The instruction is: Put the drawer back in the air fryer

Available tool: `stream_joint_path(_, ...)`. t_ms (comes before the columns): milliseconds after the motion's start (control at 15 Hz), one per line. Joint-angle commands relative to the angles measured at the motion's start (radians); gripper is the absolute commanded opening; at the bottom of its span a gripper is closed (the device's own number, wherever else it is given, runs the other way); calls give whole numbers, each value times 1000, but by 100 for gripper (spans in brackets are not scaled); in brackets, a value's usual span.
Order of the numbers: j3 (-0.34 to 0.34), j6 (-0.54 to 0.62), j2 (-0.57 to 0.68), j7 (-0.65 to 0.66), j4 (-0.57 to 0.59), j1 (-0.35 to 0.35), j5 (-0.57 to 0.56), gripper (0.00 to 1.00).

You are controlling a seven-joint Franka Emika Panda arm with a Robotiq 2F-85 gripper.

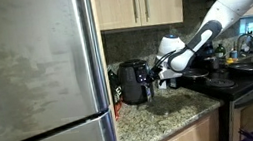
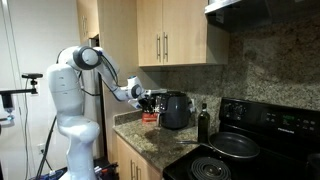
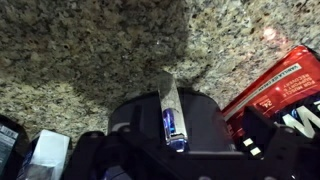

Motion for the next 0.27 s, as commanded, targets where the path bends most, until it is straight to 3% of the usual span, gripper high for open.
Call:
stream_joint_path(0, 0, 0, 5, 0, 2, -5, 0, 100)
stream_joint_path(200, 0, 1, 10, 0, 5, -6, 0, 100)
